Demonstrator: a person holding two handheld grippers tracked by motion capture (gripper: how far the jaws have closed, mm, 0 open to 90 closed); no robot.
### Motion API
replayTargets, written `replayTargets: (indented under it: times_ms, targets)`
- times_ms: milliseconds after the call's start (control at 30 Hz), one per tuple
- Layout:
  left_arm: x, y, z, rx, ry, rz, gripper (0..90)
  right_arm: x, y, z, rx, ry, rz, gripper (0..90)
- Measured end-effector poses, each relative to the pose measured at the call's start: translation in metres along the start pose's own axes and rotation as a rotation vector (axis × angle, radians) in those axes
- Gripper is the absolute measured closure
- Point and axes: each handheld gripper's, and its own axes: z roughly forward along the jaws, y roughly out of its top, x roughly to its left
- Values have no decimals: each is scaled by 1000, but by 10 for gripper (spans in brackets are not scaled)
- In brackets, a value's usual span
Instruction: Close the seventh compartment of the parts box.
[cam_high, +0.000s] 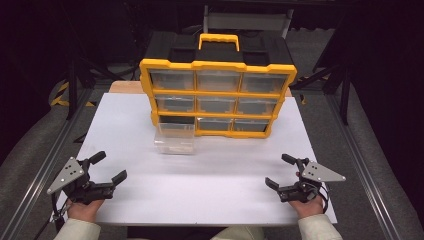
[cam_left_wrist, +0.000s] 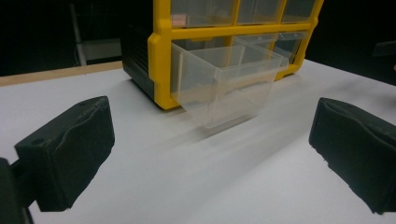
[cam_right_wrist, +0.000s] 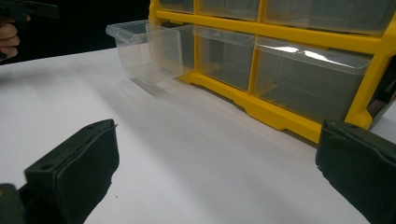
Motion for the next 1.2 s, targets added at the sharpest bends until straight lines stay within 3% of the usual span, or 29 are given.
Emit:
replayTargets:
  times_ms: [367,1200]
  targets:
    - [-1,10,-4,-47,4,-3,15,0,-1,1,9,6,7,3]
    - [-16,41,47,-55,-111,20,21,-2,-2,3,17,14,21,3]
